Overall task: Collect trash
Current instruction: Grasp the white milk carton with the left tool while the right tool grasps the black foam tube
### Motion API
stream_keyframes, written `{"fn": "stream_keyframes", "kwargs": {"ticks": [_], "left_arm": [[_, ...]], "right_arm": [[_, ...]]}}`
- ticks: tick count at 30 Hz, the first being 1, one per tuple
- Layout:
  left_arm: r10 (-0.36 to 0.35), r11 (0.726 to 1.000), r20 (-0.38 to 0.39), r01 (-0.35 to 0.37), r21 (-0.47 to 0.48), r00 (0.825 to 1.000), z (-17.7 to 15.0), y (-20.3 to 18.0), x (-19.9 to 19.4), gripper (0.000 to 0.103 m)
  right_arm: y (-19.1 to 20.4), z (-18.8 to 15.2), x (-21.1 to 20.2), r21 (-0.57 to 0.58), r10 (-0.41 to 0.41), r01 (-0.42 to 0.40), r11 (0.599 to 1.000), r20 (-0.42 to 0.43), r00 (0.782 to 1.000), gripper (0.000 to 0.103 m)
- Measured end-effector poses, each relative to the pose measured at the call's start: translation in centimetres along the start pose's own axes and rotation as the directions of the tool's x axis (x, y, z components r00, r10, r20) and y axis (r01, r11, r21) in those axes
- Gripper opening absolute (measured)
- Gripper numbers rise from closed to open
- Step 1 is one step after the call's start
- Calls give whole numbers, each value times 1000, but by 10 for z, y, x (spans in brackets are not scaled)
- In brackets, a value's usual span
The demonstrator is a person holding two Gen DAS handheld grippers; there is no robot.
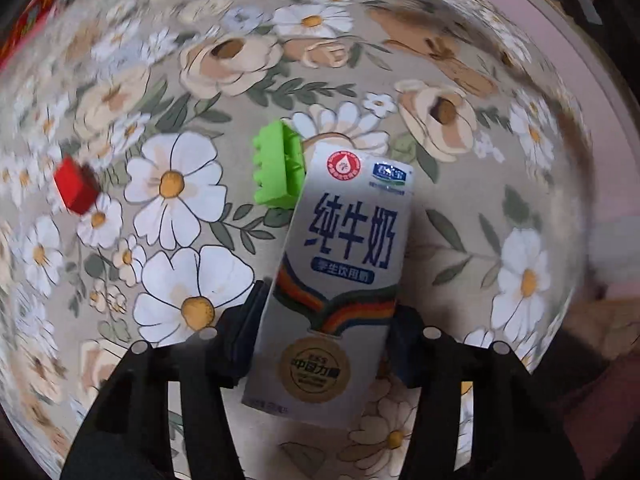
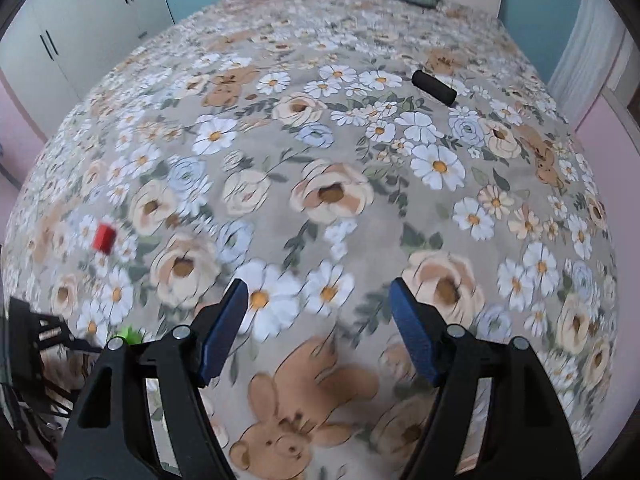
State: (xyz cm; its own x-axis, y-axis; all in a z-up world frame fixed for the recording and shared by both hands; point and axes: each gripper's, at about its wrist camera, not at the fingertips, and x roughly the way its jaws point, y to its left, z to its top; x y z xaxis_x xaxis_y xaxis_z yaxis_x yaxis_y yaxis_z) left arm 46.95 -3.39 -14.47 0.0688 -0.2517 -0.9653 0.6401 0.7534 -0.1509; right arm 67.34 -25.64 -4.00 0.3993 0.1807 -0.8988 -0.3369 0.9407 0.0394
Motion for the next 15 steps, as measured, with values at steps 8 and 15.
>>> {"fn": "stream_keyframes", "kwargs": {"ticks": [8,15], "left_arm": [[-8,984,-3,7,-179,1000,22,-9,-13,49],[104,953,40,-88,-288,994,67,-29,-56,49]], "right_arm": [[-73,95,40,-16,2,-2,1000,-40,999,73],[-134,183,103,-138,-85,79,987,-37,996,73]]}}
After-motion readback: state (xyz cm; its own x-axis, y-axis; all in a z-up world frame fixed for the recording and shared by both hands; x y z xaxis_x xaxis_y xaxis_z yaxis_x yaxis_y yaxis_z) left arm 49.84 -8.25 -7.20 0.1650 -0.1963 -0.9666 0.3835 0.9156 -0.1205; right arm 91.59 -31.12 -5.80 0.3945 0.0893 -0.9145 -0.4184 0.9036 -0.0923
